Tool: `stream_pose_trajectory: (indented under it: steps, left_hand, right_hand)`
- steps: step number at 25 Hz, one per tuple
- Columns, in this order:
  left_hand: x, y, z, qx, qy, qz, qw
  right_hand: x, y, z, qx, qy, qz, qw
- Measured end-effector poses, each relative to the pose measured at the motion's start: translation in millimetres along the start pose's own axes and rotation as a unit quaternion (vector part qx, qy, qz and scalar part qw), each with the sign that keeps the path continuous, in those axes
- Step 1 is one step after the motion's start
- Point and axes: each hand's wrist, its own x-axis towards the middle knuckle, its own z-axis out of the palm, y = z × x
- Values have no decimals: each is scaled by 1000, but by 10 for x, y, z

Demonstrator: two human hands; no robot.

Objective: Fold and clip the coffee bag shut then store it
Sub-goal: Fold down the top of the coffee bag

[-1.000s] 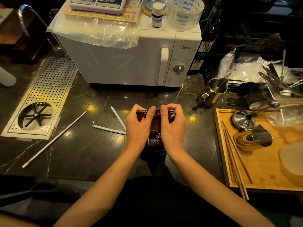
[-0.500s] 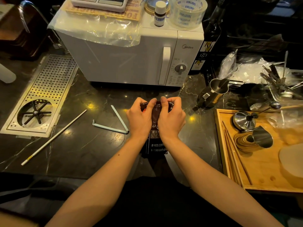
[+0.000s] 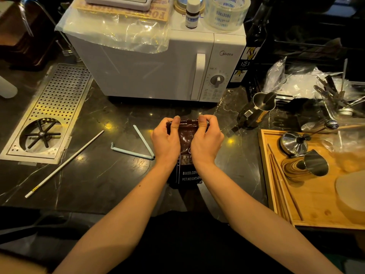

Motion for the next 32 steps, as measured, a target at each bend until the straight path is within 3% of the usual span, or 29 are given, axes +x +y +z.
stream_pose_trajectory:
  steps: [8,12,15,18,22,27,32]
  left_hand:
    - [39,9,-58,-50,-46,-21,997]
    - [67,22,-237,-70,-102,-33,992]
    - [131,128,-453,6,-165,32,986]
    - [166,275,-543,105,-230,132,958]
    - [41,302,-529,95,-206,164,960]
    - [34,321,-561,107,-217,173,955]
    - [23,335,-580,114,-217,185,952]
  right_hand:
    - [67,-13,-39,57,-42,46,996]
    - [16,-9,-141,57,-53,7,997]
    - [-53,10,-284,46,-72,-36,996]
    - [-53,49,-393,46,-104,-62,992]
    - [-14,49,-549,71,-178,-88,977]
    - [264,-62,-754,-20,-313,-224,923]
    - [329,-130,-742,-65,-336,-257,904]
